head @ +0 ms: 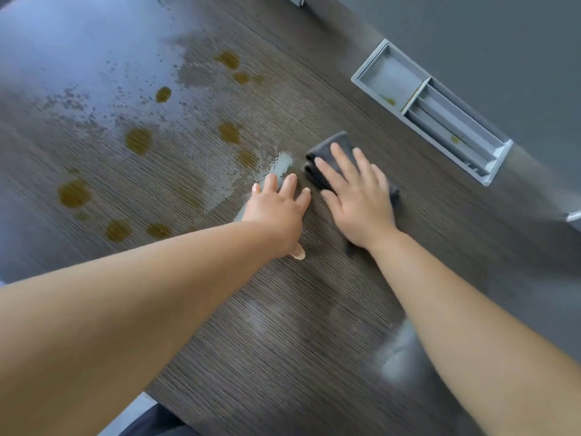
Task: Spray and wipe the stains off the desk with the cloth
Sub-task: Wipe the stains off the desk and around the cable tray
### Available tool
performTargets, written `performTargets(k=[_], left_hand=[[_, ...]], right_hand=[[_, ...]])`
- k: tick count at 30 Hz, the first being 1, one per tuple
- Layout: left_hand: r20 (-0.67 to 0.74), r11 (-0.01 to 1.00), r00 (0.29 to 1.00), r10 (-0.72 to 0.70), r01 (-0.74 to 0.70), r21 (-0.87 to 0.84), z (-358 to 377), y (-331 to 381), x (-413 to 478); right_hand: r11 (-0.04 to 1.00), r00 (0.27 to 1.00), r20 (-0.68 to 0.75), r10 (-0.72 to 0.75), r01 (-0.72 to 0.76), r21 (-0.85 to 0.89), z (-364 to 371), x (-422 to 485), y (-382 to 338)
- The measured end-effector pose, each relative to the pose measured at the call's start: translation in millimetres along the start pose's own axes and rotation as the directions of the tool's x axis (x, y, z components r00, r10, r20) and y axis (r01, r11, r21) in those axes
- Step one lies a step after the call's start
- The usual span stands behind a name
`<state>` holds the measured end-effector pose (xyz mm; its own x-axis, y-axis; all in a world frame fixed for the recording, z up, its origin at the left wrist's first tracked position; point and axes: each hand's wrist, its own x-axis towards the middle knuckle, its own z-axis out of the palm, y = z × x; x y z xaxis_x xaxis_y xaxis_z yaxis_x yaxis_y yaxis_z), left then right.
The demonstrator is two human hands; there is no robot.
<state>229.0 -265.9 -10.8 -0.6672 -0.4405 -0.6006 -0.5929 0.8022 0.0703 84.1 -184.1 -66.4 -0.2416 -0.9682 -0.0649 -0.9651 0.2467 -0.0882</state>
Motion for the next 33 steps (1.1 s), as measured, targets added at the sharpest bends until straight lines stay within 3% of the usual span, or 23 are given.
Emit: performTargets(k=[1,3,5,7,8,10,12,14,16,18,19,20,22,24,25,26,29,30,31,33], left_hand=[[-0.002,1.0,1.0,-0.004,0.004,0.0,-0.3,0.0,0.2],[-0.008,1.0,1.0,-0.002,0.002,0.0,-1.1,0.5,-1.2],[-0.011,1.0,1.0,-0.002,0.002,0.006,-1.0,0.4,-2.2],[-0.013,1.0,1.0,-0.004,0.004,0.004,-1.4,0.4,-3.0],[-0.016,1.0,1.0,-0.005,0.005,-0.001,-1.4,0.1,-3.1],[-0.026,1.0,1.0,0.001,-0.001,-0.009,-1.3,-0.2,-3.8],[-0.036,1.0,0.999,0.003,-0.003,-0.019,-0.9,-1.3,-5.2],[-0.052,0.999,0.999,0.013,-0.015,-0.032,-1.4,-3.0,-6.9],[-0.083,0.998,0.996,0.021,-0.026,-0.056,-0.2,-3.1,-10.5],[-0.126,0.997,0.992,0.016,-0.025,-0.07,3.4,-2.6,-15.6],[-0.154,0.997,0.988,0.014,-0.025,-0.073,6.0,-2.1,-19.7],[-0.181,0.996,0.983,0.012,-0.028,-0.083,9.2,-2.2,-25.0],[-0.234,0.988,0.972,-0.006,-0.03,-0.15,16.6,-5.6,-40.9],[-0.268,0.971,0.961,-0.064,-0.002,-0.238,24.5,-15.2,-59.6],[-0.274,0.962,0.956,-0.108,0.031,-0.272,30.0,-23.5,-71.7],[-0.271,0.954,0.952,-0.141,0.058,-0.293,34.6,-31.0,-79.5],[-0.26,0.924,0.929,-0.263,0.165,-0.345,54.8,-54.1,-107.7],[-0.257,0.912,0.919,-0.299,0.195,-0.361,61.3,-59.1,-114.2],[-0.252,0.898,0.908,-0.334,0.226,-0.377,67.6,-64.4,-122.1],[-0.233,0.872,0.89,-0.391,0.277,-0.404,79.4,-74.7,-136.6]], right_hand=[[1.0,1.0,0.009,0.028,-0.028,-0.01,-0.6,-4.9,15.1],[0.967,0.967,0.018,0.253,-0.253,-0.002,-2.6,-7.0,29.9],[0.857,0.857,-0.004,0.515,-0.514,0.047,-2.5,-2.6,16.1],[0.798,0.799,-0.017,0.601,-0.597,0.084,-0.3,-10.2,-19.5],[0.844,0.844,-0.044,0.534,-0.529,0.089,3.1,-21.7,-35.4],[0.973,0.973,-0.028,0.231,-0.23,0.031,9.0,-56.5,-44.7],[0.999,0.999,0.02,0.046,-0.046,-0.018,8.7,-80.1,-16.9],[0.971,0.971,-0.014,0.238,-0.238,-0.021,3.7,-81.6,10.3],[0.843,0.843,-0.015,0.538,-0.538,-0.004,0.7,-68.4,16.0],[0.739,0.74,0.011,0.673,-0.673,0.035,-0.2,-56.3,-8.4],[0.763,0.764,0.018,0.645,-0.645,0.038,-0.1,-56.4,-25.3],[0.833,0.834,0.009,0.552,-0.552,0.033,2.8,-62.0,-40.5],[0.972,0.972,-0.019,0.235,-0.235,0.006,8.6,-84.5,-56.0],[0.999,1.0,-0.003,-0.03,0.03,-0.03,12.2,-96.5,-41.6],[0.997,0.998,-0.005,-0.068,0.068,-0.035,13.5,-94.6,-33.0],[1.0,1.0,-0.02,-0.014,0.014,-0.027,11.9,-89.1,-26.6],[0.931,0.932,-0.007,0.362,-0.362,0.045,7.9,-65.2,-55.6],[0.905,0.906,0.015,0.422,-0.422,0.047,9.2,-61.3,-76.0],[0.925,0.926,0.041,0.376,-0.377,0.046,9.7,-62.6,-100.3],[0.997,0.997,0.058,0.045,-0.049,0.055,12.2,-79.5,-141.4]])
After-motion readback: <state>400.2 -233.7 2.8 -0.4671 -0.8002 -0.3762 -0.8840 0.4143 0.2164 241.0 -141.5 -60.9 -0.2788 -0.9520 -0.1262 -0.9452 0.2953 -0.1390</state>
